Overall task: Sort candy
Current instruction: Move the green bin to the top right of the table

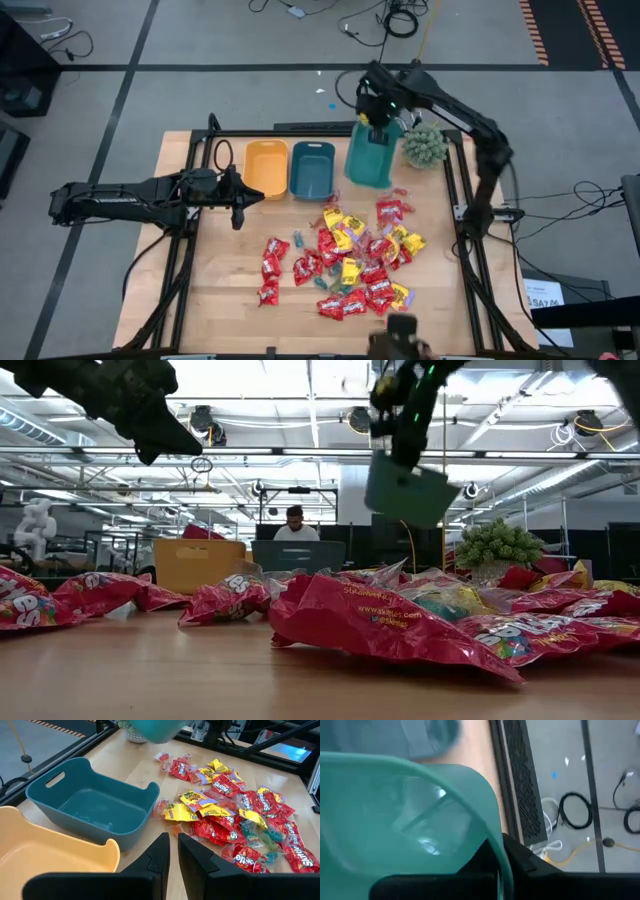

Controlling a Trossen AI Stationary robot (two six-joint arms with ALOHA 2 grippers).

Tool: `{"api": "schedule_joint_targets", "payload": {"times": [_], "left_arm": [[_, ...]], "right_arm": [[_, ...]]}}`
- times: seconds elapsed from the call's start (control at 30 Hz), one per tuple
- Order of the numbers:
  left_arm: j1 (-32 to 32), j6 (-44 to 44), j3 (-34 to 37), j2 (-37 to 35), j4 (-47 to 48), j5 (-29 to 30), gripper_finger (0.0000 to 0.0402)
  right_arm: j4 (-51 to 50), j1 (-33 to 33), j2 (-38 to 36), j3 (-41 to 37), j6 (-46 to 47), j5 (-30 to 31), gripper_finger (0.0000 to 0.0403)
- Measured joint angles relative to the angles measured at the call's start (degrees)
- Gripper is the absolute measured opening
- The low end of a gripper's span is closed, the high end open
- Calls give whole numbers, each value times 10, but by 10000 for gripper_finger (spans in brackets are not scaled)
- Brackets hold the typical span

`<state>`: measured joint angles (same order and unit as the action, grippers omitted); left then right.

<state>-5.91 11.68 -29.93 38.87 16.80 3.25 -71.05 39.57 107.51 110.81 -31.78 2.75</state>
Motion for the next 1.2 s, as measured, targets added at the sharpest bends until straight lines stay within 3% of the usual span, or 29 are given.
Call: {"api": "schedule_joint_targets", "payload": {"times": [0.23, 0.43, 0.63, 1.2], "left_arm": [[0, 0, 0, 0, 0, 0, 48], [0, 0, 0, 0, 0, 0, 48], [0, 0, 0, 0, 0, 0, 48], [0, 1, 0, 0, 0, 0, 48]], "right_arm": [[-11, 45, 158, 89, -84, -2, 0], [-11, 53, 232, 97, -91, -29, 0], [-33, 31, 263, 97, -78, -60, 0], [-18, 6, 265, 93, -79, -53, 0]]}}
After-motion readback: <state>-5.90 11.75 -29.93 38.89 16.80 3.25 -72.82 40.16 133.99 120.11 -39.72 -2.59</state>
